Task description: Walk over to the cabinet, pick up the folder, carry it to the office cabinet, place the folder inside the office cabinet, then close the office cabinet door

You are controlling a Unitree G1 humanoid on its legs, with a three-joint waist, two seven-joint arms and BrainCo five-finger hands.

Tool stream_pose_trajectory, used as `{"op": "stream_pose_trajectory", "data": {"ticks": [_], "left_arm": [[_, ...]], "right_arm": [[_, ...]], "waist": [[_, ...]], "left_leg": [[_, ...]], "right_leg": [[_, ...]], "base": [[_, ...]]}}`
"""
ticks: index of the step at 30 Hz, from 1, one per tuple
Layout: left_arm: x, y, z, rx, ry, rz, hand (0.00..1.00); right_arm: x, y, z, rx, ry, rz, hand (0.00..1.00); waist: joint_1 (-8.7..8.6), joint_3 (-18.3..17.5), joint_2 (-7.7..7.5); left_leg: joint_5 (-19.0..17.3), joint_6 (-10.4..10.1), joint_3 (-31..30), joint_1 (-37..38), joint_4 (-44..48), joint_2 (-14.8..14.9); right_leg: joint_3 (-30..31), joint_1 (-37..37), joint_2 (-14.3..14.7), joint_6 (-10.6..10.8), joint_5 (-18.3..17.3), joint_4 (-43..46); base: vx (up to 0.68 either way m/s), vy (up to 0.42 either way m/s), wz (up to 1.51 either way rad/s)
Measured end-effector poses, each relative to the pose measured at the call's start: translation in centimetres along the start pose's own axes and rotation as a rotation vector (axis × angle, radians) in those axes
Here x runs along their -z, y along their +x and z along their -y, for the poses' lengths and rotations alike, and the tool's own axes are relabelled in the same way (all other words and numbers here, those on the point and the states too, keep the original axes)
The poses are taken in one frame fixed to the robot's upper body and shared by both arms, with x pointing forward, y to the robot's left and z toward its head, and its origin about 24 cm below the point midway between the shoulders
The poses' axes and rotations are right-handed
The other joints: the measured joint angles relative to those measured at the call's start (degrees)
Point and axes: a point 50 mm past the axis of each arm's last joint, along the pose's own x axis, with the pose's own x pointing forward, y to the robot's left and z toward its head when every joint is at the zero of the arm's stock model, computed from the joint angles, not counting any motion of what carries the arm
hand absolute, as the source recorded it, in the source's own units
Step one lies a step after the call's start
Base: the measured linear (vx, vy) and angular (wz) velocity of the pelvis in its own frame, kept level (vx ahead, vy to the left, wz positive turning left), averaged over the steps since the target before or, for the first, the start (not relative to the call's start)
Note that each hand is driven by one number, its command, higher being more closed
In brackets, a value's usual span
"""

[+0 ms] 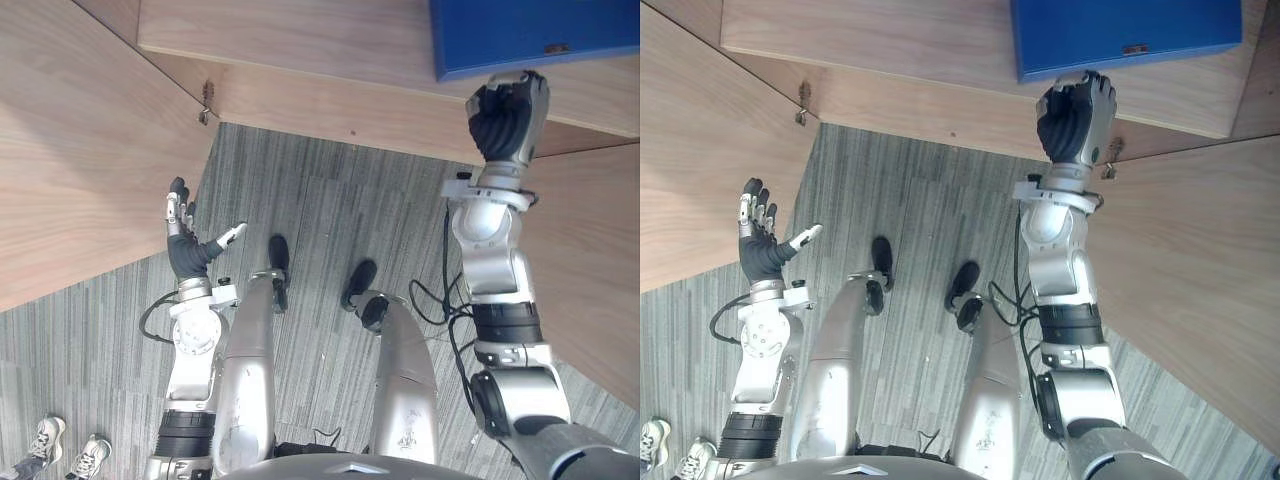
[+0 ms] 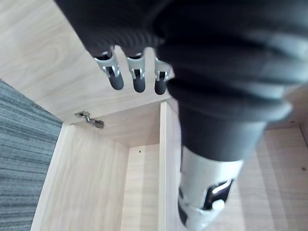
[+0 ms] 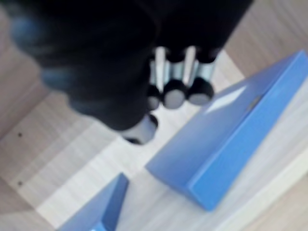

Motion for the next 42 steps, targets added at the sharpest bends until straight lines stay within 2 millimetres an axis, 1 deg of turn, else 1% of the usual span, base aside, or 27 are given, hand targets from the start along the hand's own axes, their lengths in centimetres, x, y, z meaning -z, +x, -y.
{"op": "stream_pose_trajectory", "data": {"ticks": [1, 4, 7, 11, 15, 18, 21, 24, 28, 30, 37, 38, 40, 42], "left_arm": [[-0.1, 0.1, -0.3, -0.01, 0.003, 0.007, 0.0], [-0.1, 0.2, -0.7, -0.021, 0.008, 0.015, 0.0], [-0.2, 0.2, -0.8, -0.025, -0.005, 0.017, 0.0], [-0.2, 0.3, -1.0, -0.024, 0.0, 0.02, 0.0], [-0.2, 0.3, -1.0, -0.03, -0.018, 0.015, 0.0], [-0.2, 0.2, -0.9, -0.029, -0.022, 0.014, 0.0], [-0.2, 0.2, -0.7, -0.023, -0.024, 0.013, 0.0], [-0.2, 0.1, -0.6, -0.028, -0.033, 0.01, 0.0], [-0.1, 0.1, -0.5, -0.029, -0.037, 0.008, 0.0], [-0.1, 0.1, -0.5, -0.03, -0.036, 0.008, 0.0], [-0.2, 0.2, -0.6, -0.029, -0.02, 0.015, 0.0], [-0.2, 0.2, -0.7, -0.032, -0.018, 0.016, 0.0], [-0.2, 0.2, -0.9, -0.042, -0.015, 0.018, 0.0], [-0.7, 0.5, -1.6, -0.069, -0.01, 0.04, 0.0]], "right_arm": [[-0.1, 0.7, 0.1, 0.005, -0.006, 0.01, 1.0], [-0.3, 1.8, 0.3, 0.022, -0.016, 0.015, 1.0], [0.2, 2.5, 0.4, 0.024, -0.026, -0.002, 1.0], [0.3, 2.7, 0.4, 0.027, 0.004, -0.025, 1.0], [0.4, 2.9, 0.8, 0.068, 0.024, -0.046, 1.0], [0.6, 2.9, 1.0, 0.095, 0.032, -0.064, 1.0], [0.3, 2.7, 1.3, 0.125, 0.041, -0.055, 1.0], [0.4, 1.9, 1.5, 0.141, 0.052, -0.064, 1.0], [1.7, 0.2, 1.4, 0.123, 0.04, -0.123, 1.0], [1.9, 0.0, 1.4, 0.118, 0.035, -0.13, 1.0], [2.0, 0.1, 1.3, 0.11, 0.042, -0.137, 1.0], [2.2, 0.2, 1.1, 0.098, 0.041, -0.143, 1.0], [2.5, 0.5, 0.6, 0.081, 0.045, -0.165, 1.0], [2.4, 0.9, 0.5, 0.067, 0.056, -0.165, 1.0]], "waist": [[0.13, 0.0, 0.0], [0.56, 0.01, 0.01], [1.2, 0.01, 0.02], [1.39, 0.01, 0.02], [1.36, 0.02, 0.03], [1.32, 0.03, 0.04], [1.33, 0.03, 0.04], [1.33, 0.03, 0.04], [1.18, 0.03, 0.04], [1.17, 0.03, 0.04], [1.21, 0.04, 0.05], [1.06, 0.06, 0.09], [1.06, 0.07, 0.07], [1.07, 0.19, 0.09]], "left_leg": [[0.16, 0.09, -0.15, -0.39, -0.16, -0.16], [0.26, 0.21, -0.25, -1.22, -0.2, -0.38], [0.28, 0.23, -0.45, -1.64, -0.25, -0.59], [0.26, 0.21, -0.77, -1.87, -0.26, -1.33], [0.21, 0.16, -0.88, -3.45, 0.4, -1.31], [0.17, 0.12, -0.69, -3.74, 1.34, -1.16], [-0.26, -0.05, -0.22, -3.74, 1.78, -0.79], [-0.75, -0.4, -0.18, -3.71, 2.17, -0.79], [-0.85, -0.27, -0.02, -3.73, 2.44, -0.75], [-0.83, -0.2, -0.01, -3.74, 2.42, -0.74], [-0.71, 0.04, 0.0, -4.07, 2.24, -0.75], [-0.4, 0.43, -0.07, -4.1, 1.9, -0.79], [-0.09, 0.39, -0.12, -4.17, 1.47, -0.88], [0.77, 0.19, -0.26, -4.93, 0.49, -1.05]], "right_leg": [[-0.22, -0.29, -0.17, 0.0, -0.03, -0.04], [-0.43, -0.95, -0.36, 0.0, -0.03, 0.11], [-0.94, -1.1, -0.7, 0.0, -0.14, 0.17], [-1.17, -1.39, -1.57, 0.1, -1.05, 0.85], [-1.2, -2.84, -1.66, 0.07, -1.08, 1.42], [-1.18, -3.01, -1.74, 0.07, -1.08, 2.04], [-1.08, -3.0, -1.78, 0.07, -1.31, 2.35], [-1.07, -2.99, -1.99, -0.01, -1.62, 2.98], [-1.01, -3.0, -2.06, 0.0, -1.64, 3.16], [-1.02, -3.01, -2.06, 0.0, -1.64, 3.11], [-1.09, -3.24, -2.05, 0.01, -1.63, 2.71], [-1.18, -3.26, -2.0, 0.03, -1.61, 2.99], [-1.24, -3.48, -2.0, 0.03, -1.6, 2.91], [-1.31, -4.56, -2.0, -0.07, -1.54, 2.85]], "base": [[0.03, -0.027, 0.12], [0.04, -0.028, 0.05], [0.03, -0.033, 0.06], [0.01, -0.047, 0.12], [0.01, -0.046, 0.01], [0.02, -0.036, -0.01], [-0.01, -0.04, -0.02], [-0.03, -0.047, 0.02], [-0.02, -0.043, -0.01], [0.0, -0.044, -0.01], [0.01, -0.04, 0.0], [0.01, -0.046, 0.04], [0.0, -0.055, 0.05], [-0.01, -0.07, 0.07]]}}
